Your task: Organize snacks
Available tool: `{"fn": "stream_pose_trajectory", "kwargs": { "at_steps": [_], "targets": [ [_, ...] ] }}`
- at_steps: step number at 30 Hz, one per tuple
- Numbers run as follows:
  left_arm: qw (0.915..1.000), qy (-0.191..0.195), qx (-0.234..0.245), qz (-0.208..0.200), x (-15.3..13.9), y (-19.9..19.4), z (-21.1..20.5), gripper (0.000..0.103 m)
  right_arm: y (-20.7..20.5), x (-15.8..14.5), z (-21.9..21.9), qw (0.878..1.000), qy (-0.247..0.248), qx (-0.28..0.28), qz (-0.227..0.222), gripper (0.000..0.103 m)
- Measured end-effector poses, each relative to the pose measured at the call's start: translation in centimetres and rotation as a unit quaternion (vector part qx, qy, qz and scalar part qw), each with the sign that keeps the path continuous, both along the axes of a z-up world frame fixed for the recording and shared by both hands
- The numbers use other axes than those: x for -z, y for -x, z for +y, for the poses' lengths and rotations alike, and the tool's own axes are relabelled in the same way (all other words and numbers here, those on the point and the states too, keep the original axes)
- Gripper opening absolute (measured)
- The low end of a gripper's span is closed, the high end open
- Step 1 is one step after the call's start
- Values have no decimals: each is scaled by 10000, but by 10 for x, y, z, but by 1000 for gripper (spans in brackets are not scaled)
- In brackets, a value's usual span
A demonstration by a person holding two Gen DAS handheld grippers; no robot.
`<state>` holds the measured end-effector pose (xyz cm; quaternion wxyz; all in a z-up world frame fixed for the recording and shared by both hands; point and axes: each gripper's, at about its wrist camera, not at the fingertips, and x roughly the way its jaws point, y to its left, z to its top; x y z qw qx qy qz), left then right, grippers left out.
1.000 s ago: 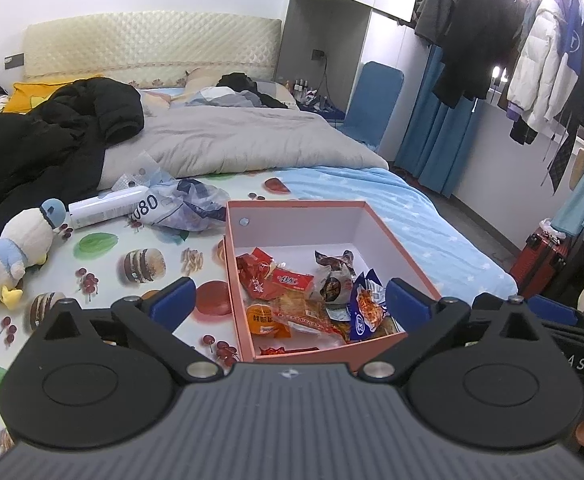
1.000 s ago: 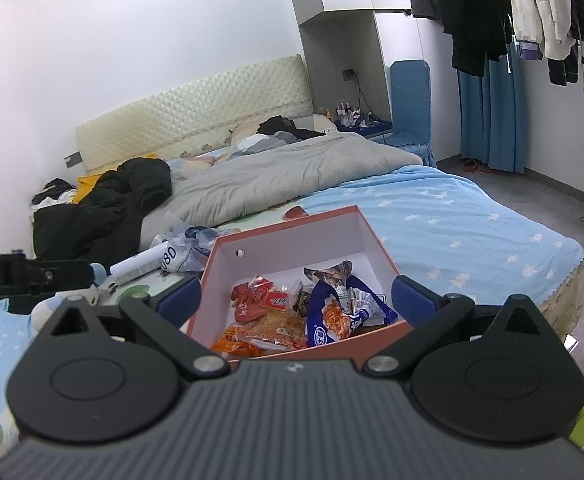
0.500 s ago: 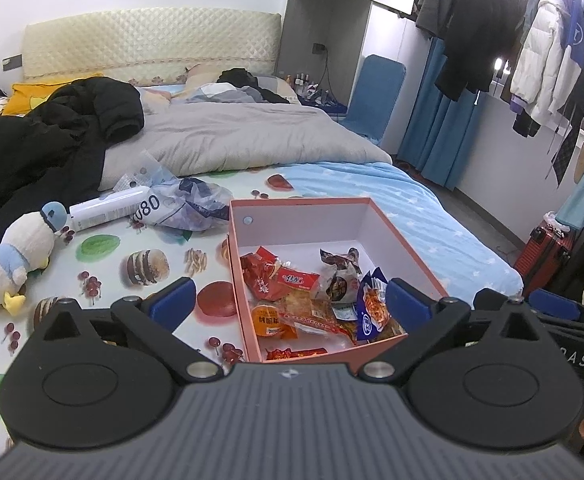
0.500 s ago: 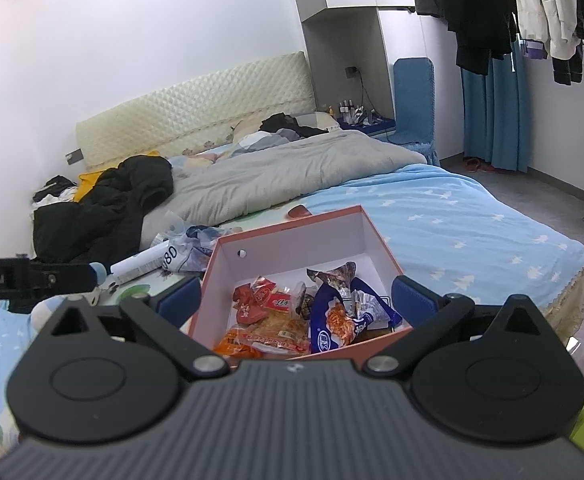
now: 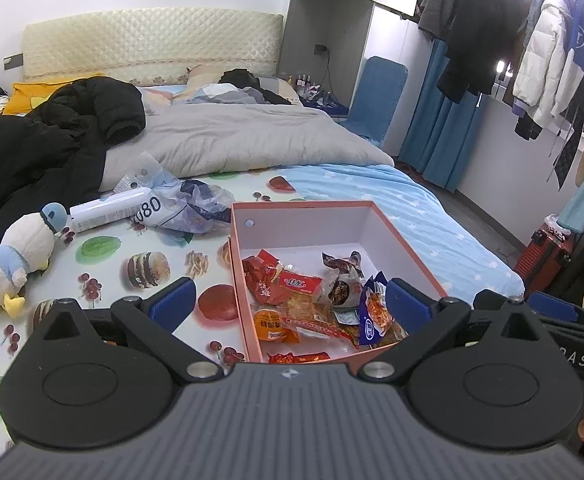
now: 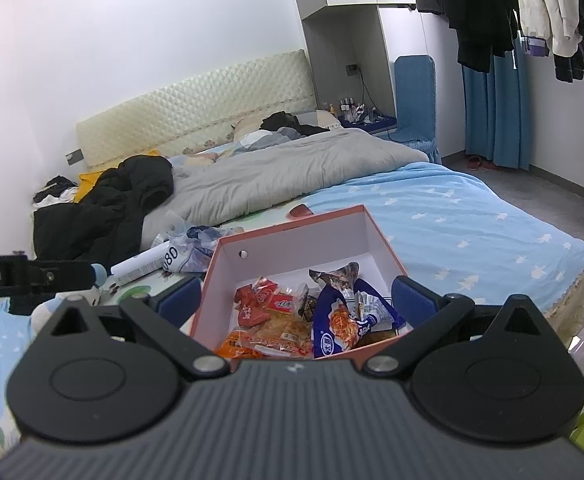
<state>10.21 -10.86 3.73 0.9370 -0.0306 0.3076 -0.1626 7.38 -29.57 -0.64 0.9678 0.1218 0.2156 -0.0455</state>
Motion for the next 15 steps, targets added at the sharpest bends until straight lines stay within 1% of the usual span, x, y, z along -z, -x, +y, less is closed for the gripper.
{"fn": "stream_pose_trajectory", "kwargs": {
  "at_steps": [11,15],
  "targets": [
    [10000,21,-43,18,3,-2,3,102,-1,0,0,10000,4,4,-2,103],
    [9999,18,-101,-8,2,2,2,102,-3,1,-2,10000,-44,5,-4,103]
  ]
}}
